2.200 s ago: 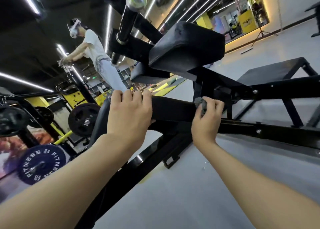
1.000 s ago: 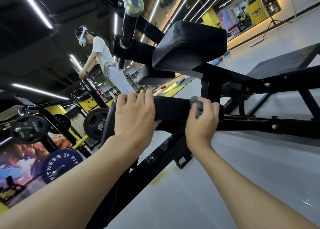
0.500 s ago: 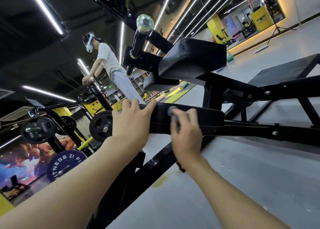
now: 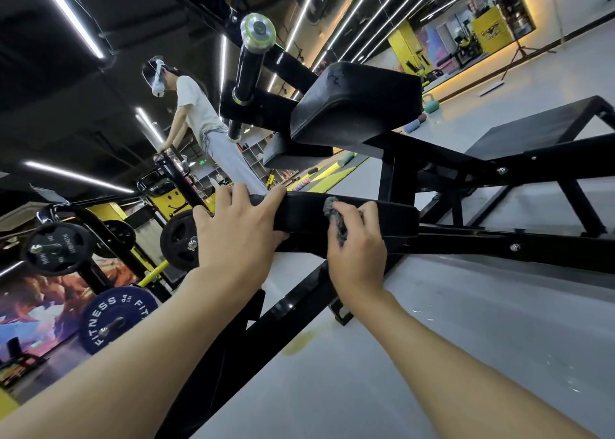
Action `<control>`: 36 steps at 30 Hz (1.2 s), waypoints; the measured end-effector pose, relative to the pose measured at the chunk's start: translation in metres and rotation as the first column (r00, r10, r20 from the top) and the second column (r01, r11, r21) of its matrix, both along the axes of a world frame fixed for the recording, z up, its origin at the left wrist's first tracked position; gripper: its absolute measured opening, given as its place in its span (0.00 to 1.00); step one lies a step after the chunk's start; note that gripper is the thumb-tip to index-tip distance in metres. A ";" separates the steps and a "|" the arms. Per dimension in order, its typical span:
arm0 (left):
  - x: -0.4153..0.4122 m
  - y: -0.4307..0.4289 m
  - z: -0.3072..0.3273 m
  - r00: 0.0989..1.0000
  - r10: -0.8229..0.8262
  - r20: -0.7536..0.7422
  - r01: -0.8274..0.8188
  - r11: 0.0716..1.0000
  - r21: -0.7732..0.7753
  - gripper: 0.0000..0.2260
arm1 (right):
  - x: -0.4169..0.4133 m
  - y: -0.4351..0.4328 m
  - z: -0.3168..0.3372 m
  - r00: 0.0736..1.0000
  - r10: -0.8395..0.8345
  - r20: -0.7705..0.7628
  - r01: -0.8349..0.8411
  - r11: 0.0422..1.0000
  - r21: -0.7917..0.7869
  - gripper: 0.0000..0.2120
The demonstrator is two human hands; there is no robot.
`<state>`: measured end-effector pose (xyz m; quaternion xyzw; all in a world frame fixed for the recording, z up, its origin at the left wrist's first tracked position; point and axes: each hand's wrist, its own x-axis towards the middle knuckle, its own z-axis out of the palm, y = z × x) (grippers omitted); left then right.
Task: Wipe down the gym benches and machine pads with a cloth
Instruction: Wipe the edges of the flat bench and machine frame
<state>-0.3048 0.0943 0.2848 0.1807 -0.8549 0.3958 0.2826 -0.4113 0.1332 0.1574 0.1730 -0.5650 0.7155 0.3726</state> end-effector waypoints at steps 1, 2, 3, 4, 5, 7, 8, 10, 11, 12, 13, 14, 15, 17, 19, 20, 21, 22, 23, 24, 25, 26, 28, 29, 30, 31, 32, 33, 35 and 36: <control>0.000 -0.001 0.000 1.000 -0.003 -0.004 0.003 1.000 0.003 0.28 | -0.007 0.000 -0.004 1.000 -0.013 0.017 0.013 1.000 -0.003 0.10; 0.000 -0.002 0.000 1.000 -0.006 -0.010 0.006 1.000 0.005 0.28 | -0.014 0.000 -0.008 0.999 -0.025 0.039 0.025 1.000 -0.009 0.09; 0.000 -0.002 0.000 1.000 -0.007 -0.016 0.008 1.000 0.005 0.28 | -0.022 0.001 -0.012 0.997 -0.033 0.068 0.034 0.999 -0.017 0.08; 0.000 -0.002 0.000 1.000 -0.010 -0.018 0.010 1.000 0.003 0.28 | -0.030 0.002 -0.018 0.994 -0.038 0.105 0.042 0.999 -0.028 0.08; 0.000 -0.003 -0.001 1.000 -0.014 -0.017 0.014 1.000 -0.001 0.27 | -0.039 0.004 -0.024 0.987 -0.043 0.155 0.050 0.998 -0.042 0.08; 0.000 -0.004 -0.003 0.999 -0.026 -0.023 0.026 1.000 -0.014 0.27 | -0.057 0.010 -0.037 0.957 -0.036 0.288 0.059 0.996 -0.069 0.07; 0.000 -0.006 -0.004 0.999 -0.028 -0.030 0.028 0.999 -0.020 0.27 | -0.066 0.013 -0.042 0.934 -0.024 0.356 0.056 0.995 -0.081 0.07; 0.000 -0.006 -0.003 0.999 -0.034 -0.042 0.033 0.999 -0.025 0.28 | -0.080 0.021 -0.045 0.872 0.025 0.489 0.047 0.990 -0.134 0.07; -0.001 -0.005 -0.003 0.998 -0.038 -0.041 0.037 0.999 -0.019 0.28 | -0.087 0.025 -0.046 0.835 0.056 0.548 0.047 0.984 -0.172 0.07; 0.000 -0.005 -0.003 0.999 -0.035 -0.030 0.034 0.999 -0.014 0.29 | -0.091 0.028 -0.046 0.792 0.087 0.605 0.050 0.977 -0.206 0.08; -0.001 -0.004 -0.003 1.000 -0.027 -0.015 0.026 1.000 -0.017 0.31 | -0.092 0.030 -0.044 0.748 0.115 0.654 0.058 0.970 -0.236 0.08; -0.001 -0.005 -0.002 1.000 -0.012 -0.002 0.012 1.000 -0.024 0.32 | -0.089 0.030 -0.039 0.715 0.140 0.685 0.064 0.963 -0.263 0.08; 0.000 -0.005 -0.002 1.000 0.004 0.007 -0.004 1.000 -0.027 0.34 | -0.081 0.026 -0.033 0.704 0.151 0.694 0.070 0.957 -0.280 0.07; 0.000 -0.006 -0.001 1.000 0.010 0.016 -0.009 1.000 -0.017 0.35 | -0.055 0.015 -0.017 0.751 0.144 0.644 0.092 0.944 -0.318 0.06; 0.001 -0.006 0.000 1.000 -0.001 0.019 0.001 1.000 0.003 0.36 | -0.024 0.001 0.001 0.838 0.134 0.529 0.087 0.925 -0.371 0.07; 0.001 -0.006 0.000 1.000 -0.013 0.020 0.012 1.000 0.013 0.37 | -0.009 -0.006 0.009 0.876 0.125 0.466 0.079 0.916 -0.393 0.07; 0.003 -0.005 0.001 0.999 -0.024 0.024 0.024 0.999 0.028 0.37 | 0.006 -0.011 0.016 0.906 0.122 0.405 0.059 0.912 -0.407 0.07; 0.004 -0.004 0.003 0.999 -0.039 0.033 0.038 0.998 0.048 0.38 | 0.020 -0.016 0.023 0.931 0.123 0.345 0.032 0.911 -0.411 0.07; 0.006 -0.003 0.006 0.998 -0.053 0.045 0.049 0.995 0.084 0.38 | 0.034 -0.019 0.030 0.952 0.126 0.280 -0.003 0.916 -0.402 0.07; 0.008 -0.003 0.008 0.996 -0.070 0.055 0.062 0.988 0.141 0.38 | 0.047 -0.021 0.035 0.970 0.127 0.210 -0.039 0.925 -0.378 0.08; 0.012 -0.003 0.011 0.993 -0.101 0.054 0.086 0.971 0.222 0.38 | 0.057 -0.023 0.038 0.981 0.135 0.136 -0.082 0.937 -0.339 0.09; 0.017 -0.002 0.013 0.988 -0.149 0.035 0.131 0.939 0.318 0.38 | 0.064 -0.024 0.038 0.987 0.149 0.066 -0.125 0.951 -0.284 0.11; 0.030 -0.004 0.013 0.962 -0.266 -0.061 0.259 0.822 0.507 0.37 | 0.069 -0.022 0.034 0.981 0.182 -0.061 -0.188 0.974 -0.127 0.14; 0.038 -0.005 0.011 0.945 -0.294 -0.145 0.322 0.748 0.580 0.36 | 0.069 -0.020 0.032 0.971 0.204 -0.121 -0.210 0.977 -0.038 0.15; 0.046 -0.009 0.009 0.922 -0.279 -0.269 0.388 0.677 0.626 0.34 | 0.070 -0.017 0.032 0.957 0.234 -0.174 -0.233 0.972 0.027 0.16; 0.055 -0.013 0.008 0.881 -0.233 -0.412 0.462 0.608 0.645 0.31 | 0.070 -0.014 0.033 0.944 0.257 -0.206 -0.252 0.966 0.049 0.16; 0.061 -0.017 0.009 0.839 -0.159 -0.520 0.513 0.548 0.661 0.27 | 0.069 -0.011 0.037 0.940 0.264 -0.217 -0.263 0.964 0.033 0.16; 0.067 -0.020 0.009 0.814 -0.093 -0.573 0.541 0.480 0.690 0.25 | 0.067 -0.009 0.042 0.940 0.262 -0.218 -0.267 0.964 0.007 0.16; 0.077 -0.025 0.011 0.817 -0.042 -0.575 0.550 0.359 0.754 0.25 | 0.063 -0.004 0.051 0.947 0.234 -0.220 -0.232 0.972 0.033 0.17; 0.081 -0.026 0.011 0.825 -0.041 -0.563 0.544 0.323 0.774 0.26 | 0.062 -0.003 0.053 0.951 0.202 -0.232 -0.187 0.978 0.088 0.17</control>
